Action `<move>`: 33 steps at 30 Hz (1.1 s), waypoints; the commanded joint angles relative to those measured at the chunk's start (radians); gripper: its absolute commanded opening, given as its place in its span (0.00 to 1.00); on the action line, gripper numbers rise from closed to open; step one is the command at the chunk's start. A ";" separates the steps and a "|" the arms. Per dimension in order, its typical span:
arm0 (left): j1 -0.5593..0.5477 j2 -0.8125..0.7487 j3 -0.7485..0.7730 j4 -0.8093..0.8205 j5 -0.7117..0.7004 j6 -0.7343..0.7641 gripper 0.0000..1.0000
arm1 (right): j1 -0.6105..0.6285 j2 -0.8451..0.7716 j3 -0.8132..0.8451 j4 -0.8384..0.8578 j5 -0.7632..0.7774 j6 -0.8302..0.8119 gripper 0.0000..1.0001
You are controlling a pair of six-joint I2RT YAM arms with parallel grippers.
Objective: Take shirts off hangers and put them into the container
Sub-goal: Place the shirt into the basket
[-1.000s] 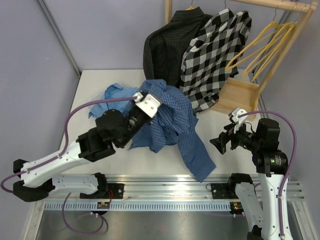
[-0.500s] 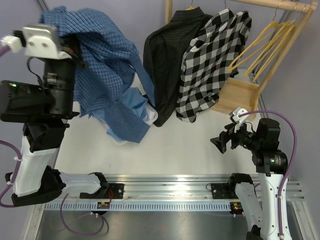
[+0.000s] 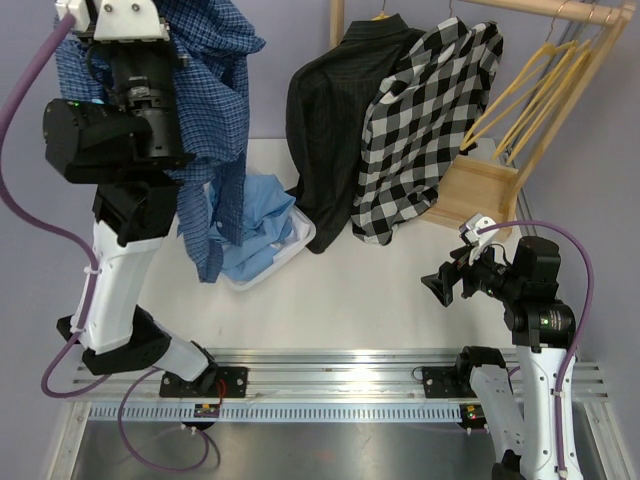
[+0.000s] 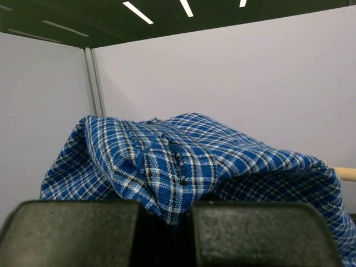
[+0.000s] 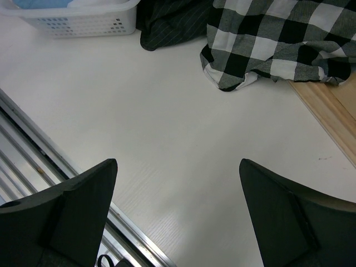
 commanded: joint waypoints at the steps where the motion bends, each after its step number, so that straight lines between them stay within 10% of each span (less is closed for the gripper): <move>1: 0.037 0.007 0.059 0.108 0.080 -0.041 0.00 | -0.006 -0.004 -0.002 0.040 0.010 0.011 0.99; 12: 0.217 -0.008 -0.044 0.072 0.117 -0.222 0.00 | -0.006 -0.004 -0.002 0.041 0.016 0.011 0.99; 33: 0.419 -0.556 -1.000 -0.009 0.264 -0.599 0.00 | -0.004 0.009 -0.005 0.047 0.016 0.014 0.99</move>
